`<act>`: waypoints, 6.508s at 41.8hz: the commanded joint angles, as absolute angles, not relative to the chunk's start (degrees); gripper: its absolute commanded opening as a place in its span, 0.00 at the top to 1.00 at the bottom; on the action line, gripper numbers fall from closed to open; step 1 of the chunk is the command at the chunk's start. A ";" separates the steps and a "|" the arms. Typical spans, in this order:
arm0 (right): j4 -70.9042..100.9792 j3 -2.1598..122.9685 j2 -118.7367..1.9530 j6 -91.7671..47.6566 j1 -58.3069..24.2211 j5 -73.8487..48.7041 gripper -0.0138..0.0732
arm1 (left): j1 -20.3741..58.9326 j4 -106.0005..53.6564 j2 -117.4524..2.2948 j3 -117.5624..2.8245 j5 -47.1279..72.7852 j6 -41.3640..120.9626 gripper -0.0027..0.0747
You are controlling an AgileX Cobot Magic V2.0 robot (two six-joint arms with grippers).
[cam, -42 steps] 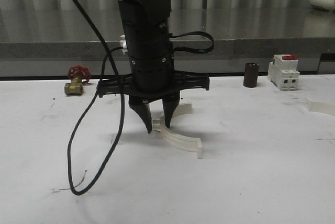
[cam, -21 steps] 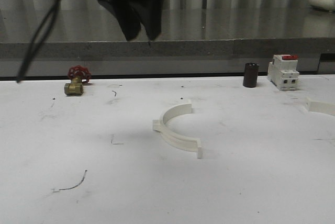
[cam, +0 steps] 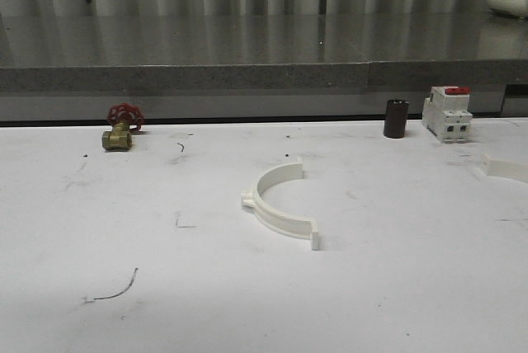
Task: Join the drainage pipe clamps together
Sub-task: 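Move the right gripper over the other white half-ring clamp, then grasp the second clamp's end tab with the right gripper and lift, then lower the clamp against the placed half, closing the ring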
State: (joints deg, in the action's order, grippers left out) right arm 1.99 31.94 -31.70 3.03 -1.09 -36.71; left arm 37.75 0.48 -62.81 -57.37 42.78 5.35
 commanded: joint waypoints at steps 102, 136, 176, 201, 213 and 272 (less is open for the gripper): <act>-3.54 74.21 -105.20 2.12 6.33 -46.14 0.27 | 37.57 -2.09 -34.24 -39.42 39.41 5.35 0.67; -2.49 77.06 -108.06 2.12 6.33 -50.62 0.58 | 37.57 -2.09 -34.24 -39.42 39.41 5.35 0.67; 4.87 76.87 -87.91 2.12 -1.23 -54.99 0.68 | 37.57 -2.09 -34.24 -39.42 39.41 5.35 0.67; 0.00 78.02 -88.33 13.84 -18.94 -55.65 0.68 | 37.57 -2.09 -34.24 -39.42 39.41 5.35 0.67; -10.03 80.99 -97.97 32.66 -21.78 -57.01 0.68 | 37.57 -2.09 -34.24 -39.42 39.41 5.35 0.67; -5.08 83.82 -112.98 34.76 -24.45 -49.65 0.68 | 37.57 -2.09 -34.24 -39.42 39.41 5.35 0.67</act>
State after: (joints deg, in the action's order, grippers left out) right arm -4.98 82.33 -115.32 34.68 -24.49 -50.65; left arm 37.62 -1.50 -34.22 -37.79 43.13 5.44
